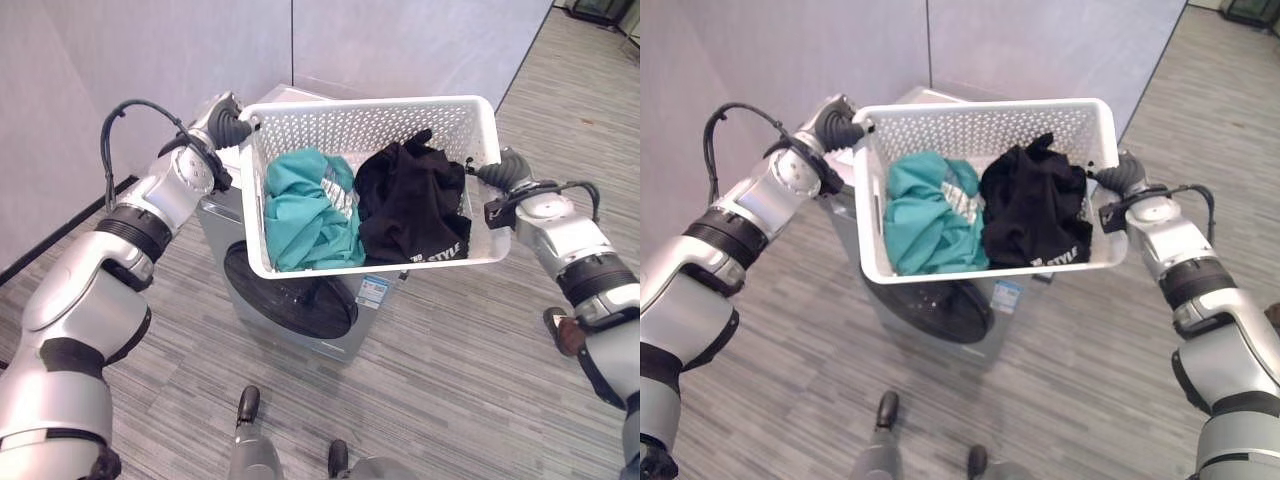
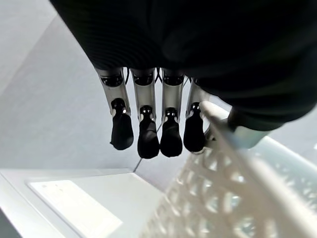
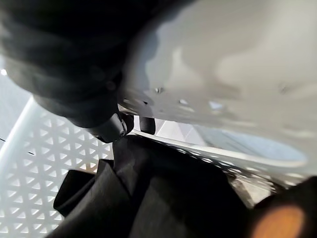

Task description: Grab the laundry basket,head to the washer,open it,put in the laundry and shut it.

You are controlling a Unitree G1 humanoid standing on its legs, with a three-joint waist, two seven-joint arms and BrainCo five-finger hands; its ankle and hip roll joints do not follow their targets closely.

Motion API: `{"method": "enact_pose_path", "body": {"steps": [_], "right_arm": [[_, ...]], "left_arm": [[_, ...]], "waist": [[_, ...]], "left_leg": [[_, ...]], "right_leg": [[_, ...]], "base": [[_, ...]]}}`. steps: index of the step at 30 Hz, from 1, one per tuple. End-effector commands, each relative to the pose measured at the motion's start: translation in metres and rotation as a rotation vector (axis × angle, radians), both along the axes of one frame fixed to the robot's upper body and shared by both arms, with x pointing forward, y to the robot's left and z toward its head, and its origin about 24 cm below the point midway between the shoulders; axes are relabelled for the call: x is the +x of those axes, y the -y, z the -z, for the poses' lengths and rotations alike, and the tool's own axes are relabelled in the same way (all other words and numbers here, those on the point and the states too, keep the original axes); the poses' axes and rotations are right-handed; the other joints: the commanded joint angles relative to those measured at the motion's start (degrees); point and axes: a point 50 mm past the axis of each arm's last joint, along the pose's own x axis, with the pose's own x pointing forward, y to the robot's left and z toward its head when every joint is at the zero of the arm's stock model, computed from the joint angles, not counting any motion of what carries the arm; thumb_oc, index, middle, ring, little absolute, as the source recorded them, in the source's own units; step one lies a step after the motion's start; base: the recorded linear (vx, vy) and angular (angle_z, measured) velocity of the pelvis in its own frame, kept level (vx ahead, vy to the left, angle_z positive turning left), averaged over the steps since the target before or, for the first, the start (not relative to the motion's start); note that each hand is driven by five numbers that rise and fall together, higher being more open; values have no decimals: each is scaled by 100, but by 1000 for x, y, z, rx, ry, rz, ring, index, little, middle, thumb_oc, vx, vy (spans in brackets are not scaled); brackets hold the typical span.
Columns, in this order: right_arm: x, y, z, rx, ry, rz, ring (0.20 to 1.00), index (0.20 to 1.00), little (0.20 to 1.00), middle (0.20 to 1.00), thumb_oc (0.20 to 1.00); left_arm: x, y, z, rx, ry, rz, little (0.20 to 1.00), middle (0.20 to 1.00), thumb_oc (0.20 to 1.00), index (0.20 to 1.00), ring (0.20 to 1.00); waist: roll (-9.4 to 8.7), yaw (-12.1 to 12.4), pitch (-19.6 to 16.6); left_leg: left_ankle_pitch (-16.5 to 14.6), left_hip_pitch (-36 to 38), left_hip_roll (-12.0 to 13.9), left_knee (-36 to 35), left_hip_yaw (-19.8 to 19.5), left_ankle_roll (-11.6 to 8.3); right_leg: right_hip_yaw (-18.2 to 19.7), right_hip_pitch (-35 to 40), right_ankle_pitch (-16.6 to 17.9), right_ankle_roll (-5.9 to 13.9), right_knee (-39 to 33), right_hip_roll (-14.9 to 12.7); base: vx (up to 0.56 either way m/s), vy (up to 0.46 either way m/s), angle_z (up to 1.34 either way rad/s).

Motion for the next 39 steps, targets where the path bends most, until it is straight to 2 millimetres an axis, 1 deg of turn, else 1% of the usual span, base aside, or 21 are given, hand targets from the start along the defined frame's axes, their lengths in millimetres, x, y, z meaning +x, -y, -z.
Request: {"method": "enact_pose_path", "body": {"steps": [1,2,4,5,6,7,8,9,10,11,13,14,15,16,18,23,28,29,32,33,39], "right_arm": [[3,-28,-76,41,307,-156,200,200,200,200,200],[5,-28,-70,30,281,-149,200,200,200,200,200],[7,-31,-66,32,256,-151,200,200,200,200,200],[11,-37,-61,63,256,-152,200,200,200,200,200],[12,-36,-58,65,243,-136,200,200,200,200,200],[14,-34,-55,67,230,-116,200,200,200,200,200],[14,-34,-56,67,231,-117,200,200,200,200,200],[16,-36,-53,63,211,-117,200,200,200,200,200],[21,-45,-54,56,191,-124,200,200,200,200,200],[24,-50,-53,58,182,-132,200,200,200,200,200],[25,-55,-50,50,167,-144,200,200,200,200,200],[25,-58,-41,48,137,-159,200,200,200,200,200],[25,-58,-40,48,136,-159,200,200,200,200,200],[24,-60,-35,52,121,-168,200,200,200,200,200],[20,-52,-25,38,95,-164,200,200,200,200,200],[12,-45,-7,44,71,-176,200,200,200,200,200],[-6,-14,16,88,59,-116,200,200,200,200,200],[-7,-14,16,88,58,-115,200,200,200,200,200],[-20,15,30,110,39,-27,200,200,200,200,200],[-21,20,33,117,35,-10,200,200,200,200,200],[-20,27,33,115,30,27,200,200,200,200,200]], "left_arm": [[-2,22,-70,-55,212,51,200,200,200,200,200],[-3,17,-73,-40,219,38,200,200,200,200,200],[-2,17,-76,-20,215,30,200,200,200,200,200],[-2,6,-71,-19,197,-9,200,200,200,200,200],[-1,3,-71,-12,194,-23,200,200,200,200,200],[-1,1,-72,-8,192,-36,200,200,200,200,200],[-1,1,-72,-8,192,-36,200,200,200,200,200],[0,-5,-70,6,184,-71,200,200,200,200,200],[2,-12,-68,19,159,-124,200,200,200,200,200],[3,-15,-67,16,151,-135,200,200,200,200,200],[4,-16,-64,9,140,-143,200,200,200,200,200],[3,-17,-64,0,144,-137,200,200,200,200,200],[3,-17,-63,0,143,-137,200,200,200,200,200],[2,-19,-62,2,142,-137,200,200,200,200,200],[1,-15,-60,1,149,-109,200,200,200,200,200],[3,-3,-50,8,141,-73,200,200,200,200,200],[3,-4,-41,-7,120,-67,200,200,200,200,200],[3,-4,-41,-7,119,-65,200,200,200,200,200],[3,-2,-34,-2,107,-48,200,200,200,200,200],[3,-1,-33,7,100,-48,200,200,200,200,200],[5,6,-41,45,113,-47,200,200,200,200,200]], "waist": [[105,139,-695],[139,168,-780],[194,165,-784],[292,239,-645],[309,317,-577],[334,343,-546],[333,328,-539],[375,364,-534],[451,375,-546],[467,377,-561],[478,377,-589],[470,423,-681],[476,424,-690],[471,483,-761],[419,498,-831],[359,437,-800],[315,263,-727],[313,269,-733],[314,193,-669],[316,186,-660],[279,192,-630]], "left_leg": [[603,199,-408,51,-56,254],[419,297,-601,234,-115,320],[255,491,-730,346,-6,466],[60,691,-760,453,322,627],[15,752,-761,462,501,646],[-9,814,-727,456,644,637],[-6,819,-732,452,631,639],[-61,865,-702,451,769,626],[-97,914,-697,398,861,612],[-112,942,-702,360,886,619],[-133,975,-735,295,894,632],[-126,1017,-796,153,902,627],[-121,1025,-790,140,902,625],[-116,1033,-789,63,960,597],[-71,983,-764,-11,984,535],[0,1017,-704,-160,963,481],[70,998,-661,-337,893,429],[71,999,-660,-339,891,428],[128,994,-641,-470,852,416],[146,991,-638,-513,845,414],[203,965,-626,-653,859,403]], "right_leg": [[208,191,-421,672,368,-838],[300,199,-414,724,553,-989],[581,3,-327,708,1176,-1033],[312,-362,-61,696,1986,-1201],[-53,-462,40,733,2116,-1356],[-462,-502,143,757,2169,-1557],[-479,-487,143,760,2164,-1562],[-988,-471,207,784,2092,-1806],[-1494,-467,233,806,1885,-1992],[-1586,-424,274,841,1749,-2028],[-1578,-335,272,862,1518,-2009],[-1564,-182,204,895,1049,-1929],[-1572,-163,220,893,1012,-1916],[-1644,-22,276,954,660,-1902],[-1619,118,338,1008,274,-1772],[-1606,174,260,1004,178,-1644],[-1564,165,227,1011,-38,-1492],[-1567,168,229,1011,-42,-1490],[-1537,149,170,997,-111,-1415],[-1541,139,161,1003,-139,-1402],[-1565,90,192,1034,-264,-1357]], "base": [[437,537,-40],[219,242,-58],[282,325,-74],[187,279,-29],[137,229,-40],[33,75,-96],[56,61,-120],[80,56,-70],[124,53,-5],[103,31,6],[114,-6,-8],[136,-11,13],[138,-20,8],[95,-33,-6],[141,-81,-26],[76,-53,2],[56,-35,6],[34,-20,0],[35,-9,0],[36,-5,2],[22,6,3]]}}
